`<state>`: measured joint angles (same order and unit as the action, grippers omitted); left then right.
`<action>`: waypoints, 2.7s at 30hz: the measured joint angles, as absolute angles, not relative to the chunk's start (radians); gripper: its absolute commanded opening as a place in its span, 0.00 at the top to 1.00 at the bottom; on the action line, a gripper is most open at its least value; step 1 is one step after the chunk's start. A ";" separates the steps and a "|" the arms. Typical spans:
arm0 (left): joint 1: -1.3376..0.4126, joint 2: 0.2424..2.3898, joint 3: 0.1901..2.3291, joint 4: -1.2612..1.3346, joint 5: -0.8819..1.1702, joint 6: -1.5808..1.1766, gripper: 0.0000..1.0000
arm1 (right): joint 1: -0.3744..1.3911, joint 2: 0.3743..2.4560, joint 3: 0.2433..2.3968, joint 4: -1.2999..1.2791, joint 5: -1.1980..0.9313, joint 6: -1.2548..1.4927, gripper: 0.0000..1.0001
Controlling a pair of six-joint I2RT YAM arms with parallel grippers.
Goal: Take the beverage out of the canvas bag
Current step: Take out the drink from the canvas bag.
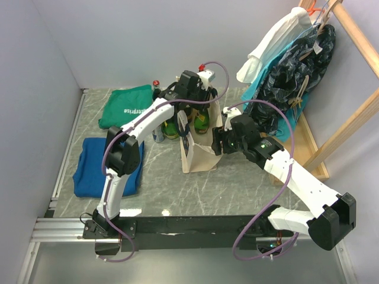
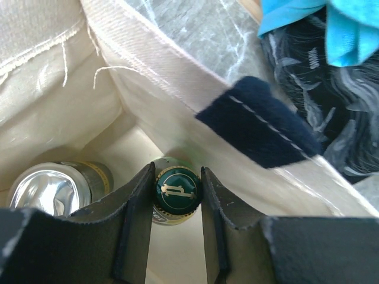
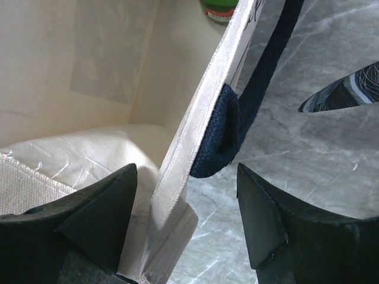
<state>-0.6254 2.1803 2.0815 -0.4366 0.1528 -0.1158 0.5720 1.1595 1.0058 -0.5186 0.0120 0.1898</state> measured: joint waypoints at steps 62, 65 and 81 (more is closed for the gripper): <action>-0.652 1.849 2.081 -0.558 0.276 -0.136 0.99 | 0.574 1.126 1.005 -0.525 0.072 0.212 0.26; -0.652 1.819 2.064 -0.559 0.275 -0.135 0.99 | 0.574 1.126 1.005 -0.525 0.074 0.213 0.26; -0.656 1.678 2.003 -0.559 0.245 -0.136 0.99 | 0.574 1.126 1.005 -0.526 0.078 0.219 0.26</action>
